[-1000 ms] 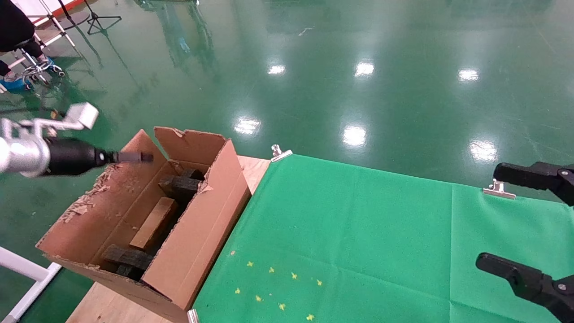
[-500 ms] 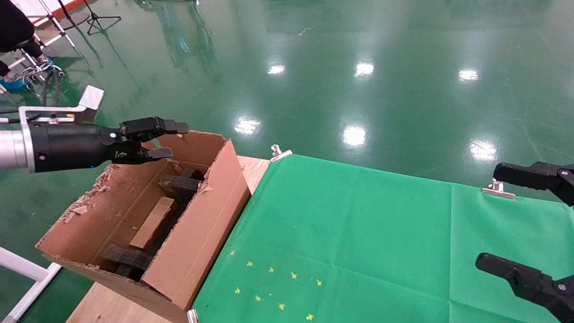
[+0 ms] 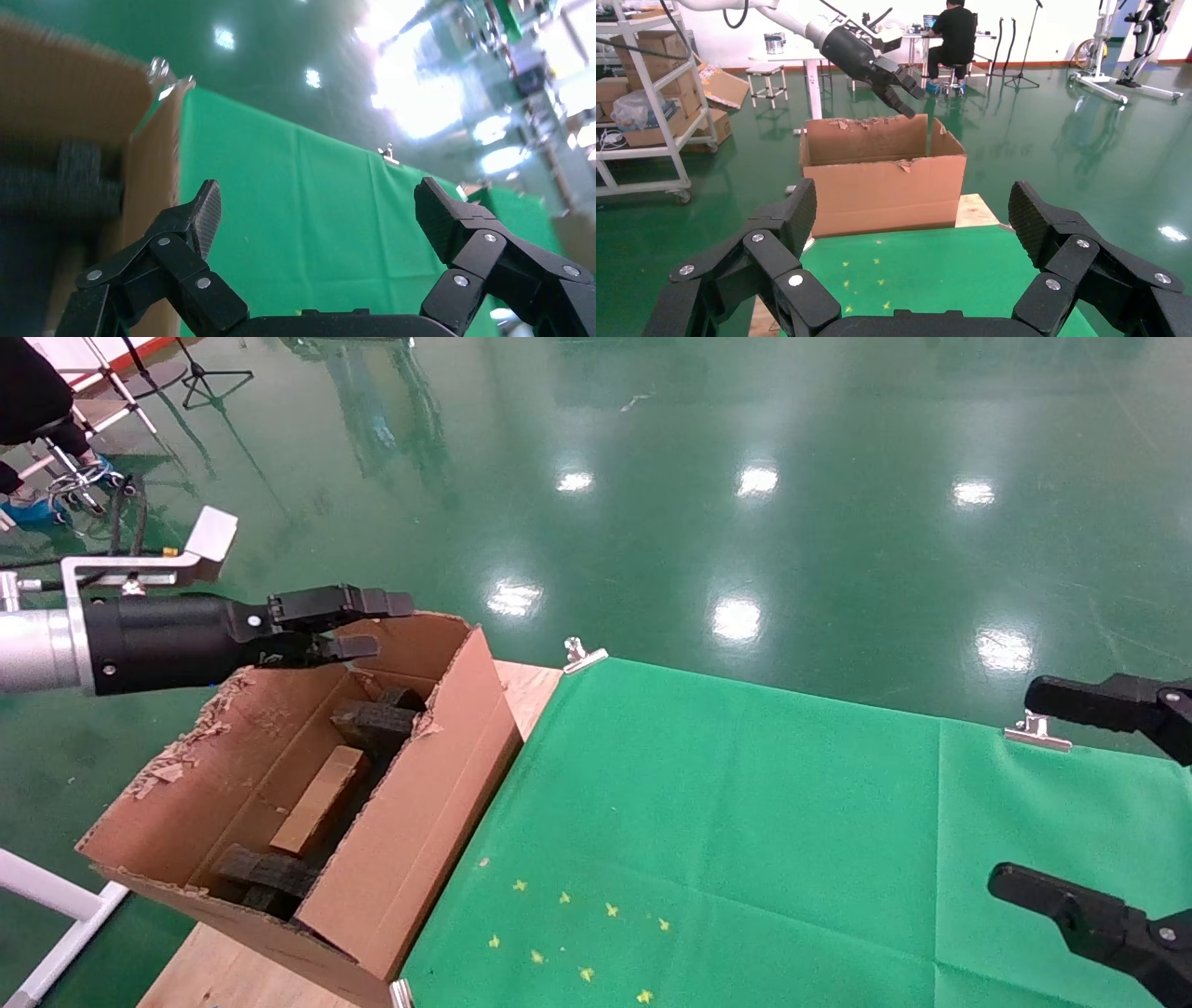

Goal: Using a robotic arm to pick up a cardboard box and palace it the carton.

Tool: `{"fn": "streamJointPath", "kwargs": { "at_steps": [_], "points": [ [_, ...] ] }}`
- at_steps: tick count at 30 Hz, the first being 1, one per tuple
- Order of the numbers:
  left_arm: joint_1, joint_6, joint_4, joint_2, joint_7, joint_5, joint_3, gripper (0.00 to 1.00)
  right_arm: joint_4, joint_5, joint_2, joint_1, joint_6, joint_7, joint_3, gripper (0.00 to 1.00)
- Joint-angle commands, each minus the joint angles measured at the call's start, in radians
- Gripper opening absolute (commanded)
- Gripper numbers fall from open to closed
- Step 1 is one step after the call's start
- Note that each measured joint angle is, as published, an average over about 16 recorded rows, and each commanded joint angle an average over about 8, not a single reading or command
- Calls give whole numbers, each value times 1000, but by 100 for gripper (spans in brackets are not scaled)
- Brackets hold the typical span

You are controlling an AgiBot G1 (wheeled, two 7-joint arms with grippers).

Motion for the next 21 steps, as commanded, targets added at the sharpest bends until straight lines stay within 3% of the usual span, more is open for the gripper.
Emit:
{"fn": "streamJointPath", "kwargs": {
  "at_steps": [1,21],
  "points": [
    [29,-1,-46,0,21,-29,-7,100,0,0,0,0,0,0,0,100],
    [315,-8,-511,-2,228,-320,-76,100,0,0,0,0,0,0,0,100]
  ]
}}
